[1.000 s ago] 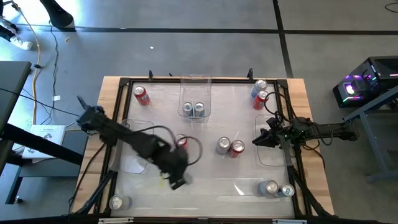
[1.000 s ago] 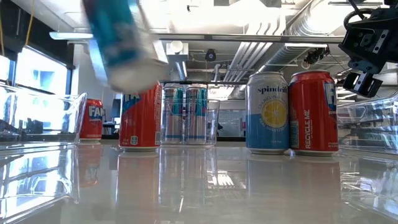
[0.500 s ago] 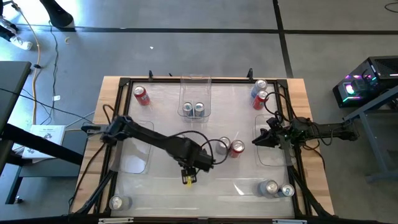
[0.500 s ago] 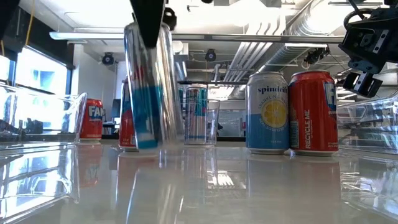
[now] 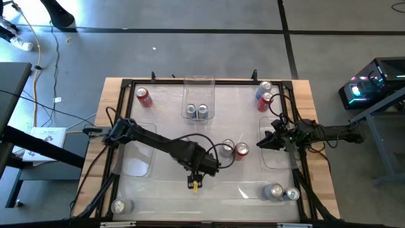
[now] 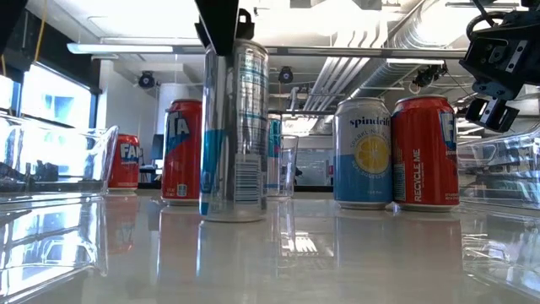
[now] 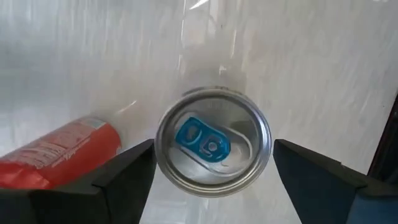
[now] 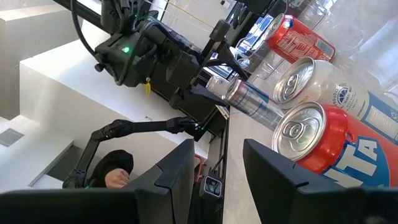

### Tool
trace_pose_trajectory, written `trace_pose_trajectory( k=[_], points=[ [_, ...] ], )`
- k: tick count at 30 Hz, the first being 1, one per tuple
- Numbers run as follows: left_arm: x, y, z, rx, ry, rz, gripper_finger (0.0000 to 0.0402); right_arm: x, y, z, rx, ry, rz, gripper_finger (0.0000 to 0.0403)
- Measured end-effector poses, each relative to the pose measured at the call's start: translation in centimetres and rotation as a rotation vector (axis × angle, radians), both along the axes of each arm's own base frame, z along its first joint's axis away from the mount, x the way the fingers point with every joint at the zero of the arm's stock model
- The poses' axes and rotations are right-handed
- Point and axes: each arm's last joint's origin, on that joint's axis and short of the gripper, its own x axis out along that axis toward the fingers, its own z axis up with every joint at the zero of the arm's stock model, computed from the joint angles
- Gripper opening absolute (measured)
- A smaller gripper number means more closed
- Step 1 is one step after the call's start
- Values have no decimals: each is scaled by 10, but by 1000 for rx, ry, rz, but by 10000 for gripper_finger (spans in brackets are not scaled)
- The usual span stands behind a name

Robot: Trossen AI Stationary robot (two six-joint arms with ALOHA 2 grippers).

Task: Sort soda cans
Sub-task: Put the left blue soda can into the top center transparent bin

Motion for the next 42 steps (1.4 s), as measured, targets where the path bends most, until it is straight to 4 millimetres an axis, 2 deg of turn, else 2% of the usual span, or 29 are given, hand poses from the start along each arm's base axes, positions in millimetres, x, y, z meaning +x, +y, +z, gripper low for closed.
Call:
trace_pose_trajectory(
  k=[4,7,11,14,18,23,28,31,34,38,42],
  points=[
    [-2,-2,1,19,-3,-17,317,0,0,0,0,0,0,132],
    [-10,-10,11,89,-42,-49,317,0,0,0,0,0,0,132],
    [-35,-31,31,283,-113,-118,318,0,0,0,0,0,0,132],
    [-56,-48,44,419,-245,-118,318,0,0,0,0,0,0,132],
    [-84,-65,49,398,-475,-90,319,0,0,0,0,0,0,132],
    [-107,-60,27,264,-754,-105,319,0,0,0,0,0,0,132],
    [-124,-34,-10,212,-961,-53,319,0,0,0,0,0,0,132],
    [-127,-20,-28,201,-1016,5,319,0,0,0,0,0,0,132],
    [-126,-14,-43,183,-1025,15,319,0,0,0,0,0,0,132],
    [-120,-11,-50,185,-1009,0,319,0,0,0,0,0,0,132],
    [-116,-8,-52,116,-990,-34,319,0,0,0,0,0,0,132]
  ],
)
